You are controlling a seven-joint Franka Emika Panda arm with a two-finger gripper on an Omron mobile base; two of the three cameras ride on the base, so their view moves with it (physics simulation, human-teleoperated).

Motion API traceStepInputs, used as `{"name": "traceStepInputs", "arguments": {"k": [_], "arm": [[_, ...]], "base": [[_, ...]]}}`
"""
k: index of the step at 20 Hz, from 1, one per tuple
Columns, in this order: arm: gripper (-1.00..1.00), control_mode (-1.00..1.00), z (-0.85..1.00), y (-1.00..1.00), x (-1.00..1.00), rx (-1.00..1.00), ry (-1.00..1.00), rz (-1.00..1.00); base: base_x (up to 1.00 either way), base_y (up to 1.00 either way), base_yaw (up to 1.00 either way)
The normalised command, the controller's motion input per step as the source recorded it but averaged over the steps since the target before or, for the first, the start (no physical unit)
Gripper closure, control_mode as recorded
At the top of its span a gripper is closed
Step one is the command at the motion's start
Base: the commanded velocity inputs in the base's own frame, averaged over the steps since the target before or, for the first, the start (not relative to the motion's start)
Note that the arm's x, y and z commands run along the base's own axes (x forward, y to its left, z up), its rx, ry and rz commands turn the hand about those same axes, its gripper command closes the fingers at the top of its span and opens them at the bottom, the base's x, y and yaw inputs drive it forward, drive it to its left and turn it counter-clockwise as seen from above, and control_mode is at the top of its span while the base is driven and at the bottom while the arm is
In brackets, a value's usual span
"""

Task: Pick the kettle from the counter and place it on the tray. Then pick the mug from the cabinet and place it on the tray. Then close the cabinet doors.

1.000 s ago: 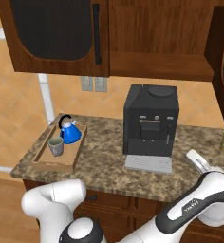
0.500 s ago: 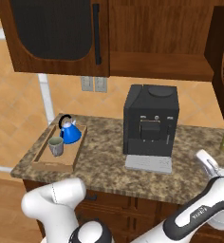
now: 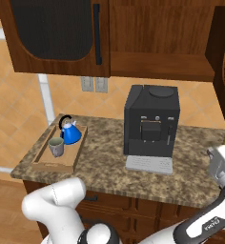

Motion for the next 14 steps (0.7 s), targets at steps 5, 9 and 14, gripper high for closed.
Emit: {"name": "traceStepInputs", "arguments": {"k": [5,9,14], "arm": [[1.0,-1.0,0.08,-0.01,0.02,0.18,-0.27,0.0],[1.0,-1.0,0.21,0.0,0.1,0.2,-0.26,0.0],[1.0,-1.0,0.4,-0.02,0.14,0.19,-0.08,0.0]], "base": [[0.0,0.0,0.0],[0.0,0.0,0.0],[0.0,0.0,0.0]]}}
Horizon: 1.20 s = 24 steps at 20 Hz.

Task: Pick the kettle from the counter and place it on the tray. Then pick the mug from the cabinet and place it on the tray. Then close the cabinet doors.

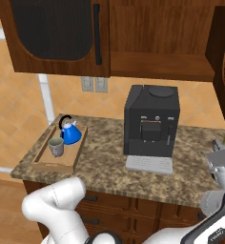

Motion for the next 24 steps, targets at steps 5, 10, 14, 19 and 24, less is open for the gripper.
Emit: {"name": "traceStepInputs", "arguments": {"k": [5,10,14,19,24], "arm": [[1.0,-1.0,0.14,-0.09,0.05,0.06,-0.09,0.0],[1.0,-1.0,0.23,-0.07,0.08,0.04,-0.08,0.0],[1.0,-1.0,0.47,-0.01,0.09,0.01,-0.03,0.0],[1.0,-1.0,0.53,0.0,0.1,0.04,-0.03,0.0],[1.0,-1.0,0.45,0.0,0.21,0.07,0.0,0.0]], "base": [[0.0,0.0,0.0],[0.0,0.0,0.0],[0.0,0.0,0.0],[0.0,0.0,0.0],[0.0,0.0,0.0]]}}
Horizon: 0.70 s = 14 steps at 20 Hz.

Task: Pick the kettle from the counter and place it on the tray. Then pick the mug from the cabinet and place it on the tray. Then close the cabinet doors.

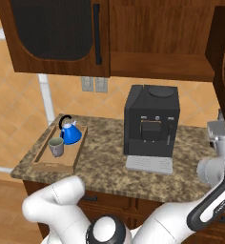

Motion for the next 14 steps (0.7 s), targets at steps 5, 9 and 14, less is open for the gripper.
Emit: {"name": "traceStepInputs", "arguments": {"k": [5,9,14], "arm": [[1.0,-1.0,0.36,-0.06,0.34,0.11,0.0,0.0],[1.0,-1.0,0.3,-0.07,0.29,0.1,0.0,0.0],[1.0,-1.0,0.01,-0.06,0.41,0.03,0.18,0.0]], "base": [[0.0,0.0,0.0],[0.0,0.0,0.0],[0.0,0.0,0.0]]}}
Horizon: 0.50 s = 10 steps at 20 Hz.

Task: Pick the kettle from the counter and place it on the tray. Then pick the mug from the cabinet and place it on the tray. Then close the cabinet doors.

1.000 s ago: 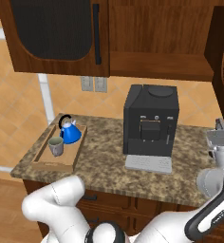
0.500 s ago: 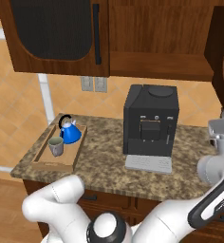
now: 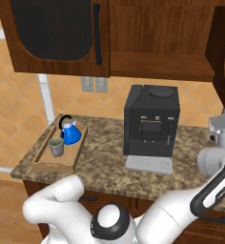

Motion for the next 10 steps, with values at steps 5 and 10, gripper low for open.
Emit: {"name": "traceStepInputs", "arguments": {"k": [5,10], "arm": [[1.0,-1.0,0.3,-0.21,0.24,0.11,0.0,0.0],[1.0,-1.0,0.37,-0.01,-0.04,0.08,-0.21,0.0]], "base": [[0.0,0.0,0.0],[0.0,0.0,0.0]]}}
